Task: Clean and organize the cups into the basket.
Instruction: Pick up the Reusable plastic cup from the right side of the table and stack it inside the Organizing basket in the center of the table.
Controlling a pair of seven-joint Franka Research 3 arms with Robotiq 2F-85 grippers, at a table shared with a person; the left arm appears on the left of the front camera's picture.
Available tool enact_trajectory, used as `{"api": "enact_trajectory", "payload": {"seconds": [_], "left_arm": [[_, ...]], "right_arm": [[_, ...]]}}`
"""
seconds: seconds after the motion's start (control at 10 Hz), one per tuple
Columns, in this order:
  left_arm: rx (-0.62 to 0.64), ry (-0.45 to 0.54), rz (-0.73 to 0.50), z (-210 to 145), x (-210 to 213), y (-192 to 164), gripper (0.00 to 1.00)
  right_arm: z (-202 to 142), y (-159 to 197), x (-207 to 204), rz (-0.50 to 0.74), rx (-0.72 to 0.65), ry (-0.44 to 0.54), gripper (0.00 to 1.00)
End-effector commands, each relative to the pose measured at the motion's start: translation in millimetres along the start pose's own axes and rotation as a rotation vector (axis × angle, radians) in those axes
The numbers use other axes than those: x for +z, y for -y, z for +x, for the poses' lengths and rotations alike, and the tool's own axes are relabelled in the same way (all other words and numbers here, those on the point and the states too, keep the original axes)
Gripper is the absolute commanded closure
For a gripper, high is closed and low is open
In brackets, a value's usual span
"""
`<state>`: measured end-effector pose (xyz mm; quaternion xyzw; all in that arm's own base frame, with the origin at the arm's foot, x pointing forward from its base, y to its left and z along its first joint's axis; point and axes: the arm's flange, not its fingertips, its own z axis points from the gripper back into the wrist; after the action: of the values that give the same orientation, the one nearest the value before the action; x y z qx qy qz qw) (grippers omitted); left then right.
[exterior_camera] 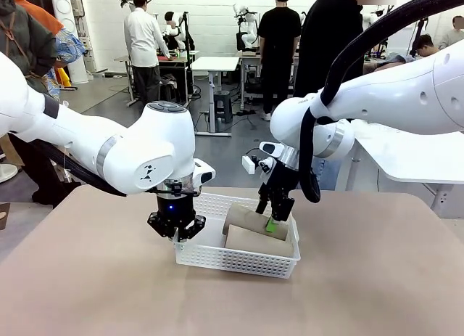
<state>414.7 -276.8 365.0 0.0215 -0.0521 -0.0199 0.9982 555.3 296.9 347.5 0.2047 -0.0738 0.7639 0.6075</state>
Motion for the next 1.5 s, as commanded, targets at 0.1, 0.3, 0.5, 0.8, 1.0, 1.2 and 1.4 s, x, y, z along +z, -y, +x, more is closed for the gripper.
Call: {"api": "enact_trajectory", "payload": {"seconds": [0.1,0.3,0.5,0.8,1.0,1.2,1.4], "left_arm": [[0.004,0.008,0.006,0,1,1,1.0],[0.004,0.008,0.006,0,1,1,1.0],[0.004,0.008,0.006,0,1,1,1.0],[0.004,0.008,0.006,0,1,1,1.0],[0.004,0.008,0.006,0,1,1,1.0],[0.004,0.008,0.006,0,1,1,1.0],[0.004,0.008,0.006,0,1,1,1.0]], "right_arm": [[1,0,3,0.0,0.027,0.037,0.0],[3,-5,6,-0.037,0.043,0.036,0.0],[5,-14,12,-0.095,0.068,0.015,0.0],[-3,-27,26,-0.098,0.058,0.056,0.0],[-17,-65,57,-0.119,0.091,0.187,0.0],[-50,-133,110,-0.18,0.163,0.437,0.0],[-110,-203,167,-0.265,0.229,0.762,0.0]]}}
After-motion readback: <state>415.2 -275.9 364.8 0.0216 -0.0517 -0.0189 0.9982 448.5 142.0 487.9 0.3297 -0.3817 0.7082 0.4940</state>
